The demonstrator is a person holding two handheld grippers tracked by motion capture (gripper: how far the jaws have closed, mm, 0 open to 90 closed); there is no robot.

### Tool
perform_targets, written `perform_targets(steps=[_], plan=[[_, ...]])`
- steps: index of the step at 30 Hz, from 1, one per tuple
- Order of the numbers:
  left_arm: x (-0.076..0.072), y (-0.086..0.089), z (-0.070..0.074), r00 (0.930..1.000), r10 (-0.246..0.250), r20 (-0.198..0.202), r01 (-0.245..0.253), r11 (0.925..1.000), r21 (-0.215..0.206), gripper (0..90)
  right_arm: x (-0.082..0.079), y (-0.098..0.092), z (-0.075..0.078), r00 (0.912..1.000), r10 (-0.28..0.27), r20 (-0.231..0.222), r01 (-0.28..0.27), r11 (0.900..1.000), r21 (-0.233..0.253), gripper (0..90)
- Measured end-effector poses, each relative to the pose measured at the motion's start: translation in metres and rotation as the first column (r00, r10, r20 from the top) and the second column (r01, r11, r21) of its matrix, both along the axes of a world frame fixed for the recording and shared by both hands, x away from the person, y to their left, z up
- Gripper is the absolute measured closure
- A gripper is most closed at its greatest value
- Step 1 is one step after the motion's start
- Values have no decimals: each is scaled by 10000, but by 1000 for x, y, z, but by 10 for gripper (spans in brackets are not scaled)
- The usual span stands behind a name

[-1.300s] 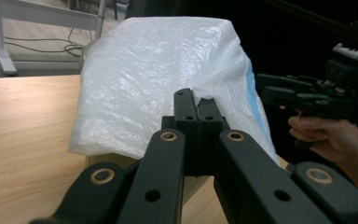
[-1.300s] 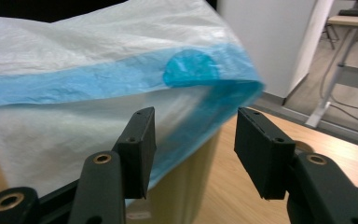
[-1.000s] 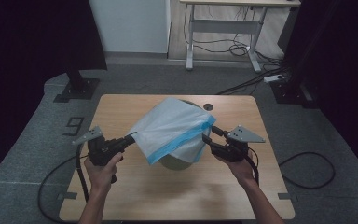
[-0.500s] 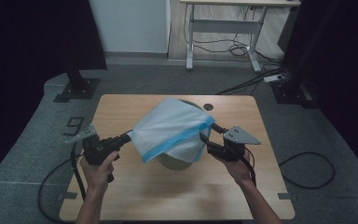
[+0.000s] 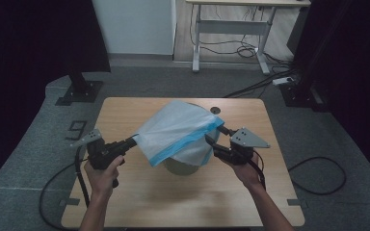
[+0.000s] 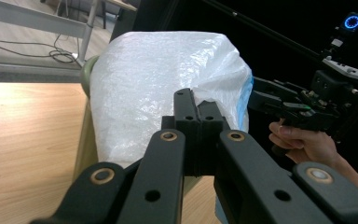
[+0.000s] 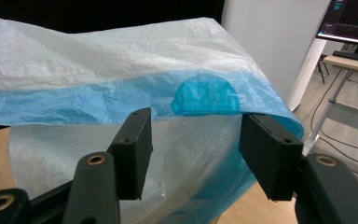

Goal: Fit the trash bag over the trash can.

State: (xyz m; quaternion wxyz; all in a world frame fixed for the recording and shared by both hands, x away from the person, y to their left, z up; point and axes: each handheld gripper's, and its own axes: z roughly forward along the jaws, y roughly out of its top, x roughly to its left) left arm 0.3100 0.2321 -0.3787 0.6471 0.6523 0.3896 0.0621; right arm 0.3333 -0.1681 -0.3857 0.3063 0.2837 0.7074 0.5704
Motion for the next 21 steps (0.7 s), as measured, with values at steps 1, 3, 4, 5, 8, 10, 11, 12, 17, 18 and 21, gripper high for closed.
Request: perform_targets(steps=[1,3,4,5,8,10,11,12,17,18,21], plan=[[0,1,-1,10000,13,-41,-13,10000,49,895,0,0,0,10000,-7,21,7,10000,-23,443],[0,1,-2,10000,55,-53,-54,9999,143,895,1,-1,0,10000,27,13,-27,10000,-15,462],[0,0,-3,10000,62,-66,-61,9998,209,895,1,-1,0,10000,62,-20,-62,10000,22,474],[0,-1,-4,10000,24,-77,-21,9995,325,895,2,-2,0,9999,130,-95,-128,9998,150,483],[-1,-7,-8,10000,35,-76,-29,9973,739,895,3,-6,0,9995,195,-231,-184,9988,463,491],[-2,-10,-11,9999,-33,-107,44,9952,978,895,3,-7,1,9995,180,-265,-166,9986,505,491],[-3,-12,-13,9999,-28,-103,39,9937,1123,895,3,-8,1,9994,183,-304,-166,9984,544,491],[-4,-15,-15,9999,-50,-110,63,9922,1246,895,3,-9,1,9992,181,-363,-159,9981,589,490],[-9,-23,-23,9997,-248,-25,249,9864,1627,896,3,-13,3,9982,175,-571,-129,9968,788,487],[-13,-28,-26,9992,-392,29,379,9818,1861,895,3,-16,4,9972,183,-721,-112,9952,974,485],[-18,-34,-32,9983,-574,43,553,9764,2087,895,4,-18,6,9962,171,-859,-76,9940,1092,485]])
